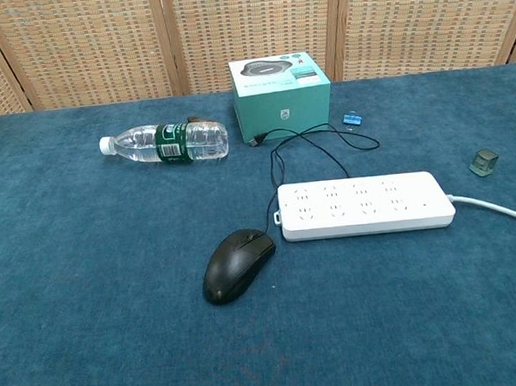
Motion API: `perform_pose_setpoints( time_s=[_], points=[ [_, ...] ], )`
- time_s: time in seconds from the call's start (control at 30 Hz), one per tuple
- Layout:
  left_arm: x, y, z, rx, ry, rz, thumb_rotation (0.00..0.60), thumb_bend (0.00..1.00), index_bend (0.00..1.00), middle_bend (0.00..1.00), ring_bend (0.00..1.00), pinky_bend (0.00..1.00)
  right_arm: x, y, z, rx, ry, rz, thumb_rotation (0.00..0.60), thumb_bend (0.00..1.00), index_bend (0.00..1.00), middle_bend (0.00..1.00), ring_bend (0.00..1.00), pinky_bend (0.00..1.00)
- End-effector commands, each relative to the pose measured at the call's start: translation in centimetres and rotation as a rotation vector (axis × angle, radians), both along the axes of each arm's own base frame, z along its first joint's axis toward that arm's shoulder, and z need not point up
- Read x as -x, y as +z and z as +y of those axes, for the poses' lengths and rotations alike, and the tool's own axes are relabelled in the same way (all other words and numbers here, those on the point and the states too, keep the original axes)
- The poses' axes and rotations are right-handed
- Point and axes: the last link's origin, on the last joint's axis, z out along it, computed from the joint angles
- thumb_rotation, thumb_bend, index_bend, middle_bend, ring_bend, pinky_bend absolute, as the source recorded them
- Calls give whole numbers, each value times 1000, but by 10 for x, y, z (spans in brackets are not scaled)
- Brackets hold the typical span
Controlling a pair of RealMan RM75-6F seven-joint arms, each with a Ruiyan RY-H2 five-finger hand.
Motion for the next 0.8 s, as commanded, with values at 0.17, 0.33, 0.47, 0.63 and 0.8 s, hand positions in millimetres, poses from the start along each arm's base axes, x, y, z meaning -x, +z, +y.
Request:
perform_pose_setpoints(
  time_s=[0.17,0.33,0.47,0.63,0.8],
  points=[
    [-3,-5,5,-2,-27,19,600,0,0,0,0,0,2,-2,-2,-11,-8,8,600,0,0,0,0,0],
    [-1,-6,7,-13,-18,22,600,0,0,0,0,0,1,-10,-13,-58,-2,20,600,0,0,205,232,97],
    [0,-7,10,-13,-10,29,600,0,0,0,0,0,-3,-20,-30,-123,41,63,600,0,0,567,593,658],
    [1,-9,13,-9,2,42,600,0,0,0,0,0,-16,-37,-50,-230,84,77,600,237,0,793,848,998],
    [2,-11,15,-7,11,48,600,0,0,0,0,0,-26,-56,-66,-360,97,21,600,659,60,841,899,1000]
  ],
)
